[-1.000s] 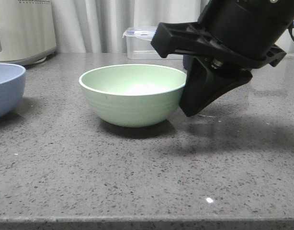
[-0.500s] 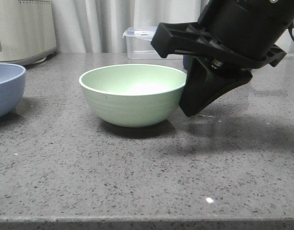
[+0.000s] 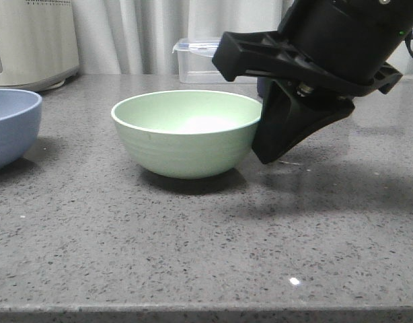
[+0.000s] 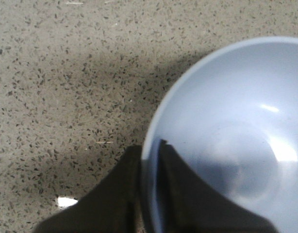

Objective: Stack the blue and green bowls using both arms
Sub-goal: 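Lift the light blue bowl with the left gripper over the green bowl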

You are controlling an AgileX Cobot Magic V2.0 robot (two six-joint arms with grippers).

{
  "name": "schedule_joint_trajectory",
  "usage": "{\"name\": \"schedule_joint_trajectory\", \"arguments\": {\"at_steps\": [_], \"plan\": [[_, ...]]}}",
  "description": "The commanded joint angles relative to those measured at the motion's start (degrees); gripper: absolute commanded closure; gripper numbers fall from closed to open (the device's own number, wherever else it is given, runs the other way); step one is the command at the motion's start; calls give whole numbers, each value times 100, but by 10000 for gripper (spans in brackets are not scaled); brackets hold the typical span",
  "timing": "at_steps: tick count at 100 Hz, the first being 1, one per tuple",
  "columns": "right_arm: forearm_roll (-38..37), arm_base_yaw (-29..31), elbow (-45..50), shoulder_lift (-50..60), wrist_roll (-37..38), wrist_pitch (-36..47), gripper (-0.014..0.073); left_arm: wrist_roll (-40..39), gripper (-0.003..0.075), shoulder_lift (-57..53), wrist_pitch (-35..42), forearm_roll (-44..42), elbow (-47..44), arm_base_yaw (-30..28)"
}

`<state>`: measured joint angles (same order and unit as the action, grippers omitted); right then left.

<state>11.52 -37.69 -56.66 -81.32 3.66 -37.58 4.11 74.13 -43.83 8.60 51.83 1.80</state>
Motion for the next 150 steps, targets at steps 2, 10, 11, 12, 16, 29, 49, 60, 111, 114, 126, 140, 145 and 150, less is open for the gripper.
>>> {"name": "schedule_joint_trajectory", "arguments": {"at_steps": [2, 10, 11, 12, 16, 29, 49, 60, 111, 114, 126, 140, 145, 150], "plan": [[75, -5, -131, 157, -81, 256, 662, -51, 741, -116, 148, 5, 195, -13], [75, -5, -131, 157, -81, 254, 662, -51, 741, -116, 122, -49, 218, -13], [75, -5, -131, 157, -81, 254, 662, -51, 741, -116, 122, -49, 218, -13], [75, -5, -131, 157, -81, 254, 662, -51, 741, -116, 122, -49, 218, -13], [75, -5, -131, 157, -81, 254, 662, -51, 741, -116, 106, -49, 255, -13], [75, -5, -131, 157, -81, 254, 662, 52, 741, -116, -180, 44, 580, 22], [75, -5, -131, 157, -81, 233, 662, 316, 741, -116, -447, 437, 1295, 236], [75, -5, -131, 157, -81, 233, 662, 316, 741, -103, -491, 447, 1673, 545], [75, -5, -131, 157, -81, 341, 662, 316, 741, 1150, -1073, 546, 3094, 1965], [75, -5, -131, 157, -81, 347, 662, 316, 741, 1187, -1072, 562, 3125, 2021], [75, -5, -131, 157, -81, 347, 662, 316, 741, 1294, -1075, 659, 3194, 2175], [75, -5, -131, 157, -81, 360, 662, 316, 741, 1386, -1054, 796, 3204, 2306], [75, -5, -131, 157, -81, 365, 662, 316, 741, 1414, -1054, 796, 3204, 2359], [75, -5, -131, 157, -81, 370, 662, 316, 741, 1457, -1054, 796, 3204, 2396]]}}
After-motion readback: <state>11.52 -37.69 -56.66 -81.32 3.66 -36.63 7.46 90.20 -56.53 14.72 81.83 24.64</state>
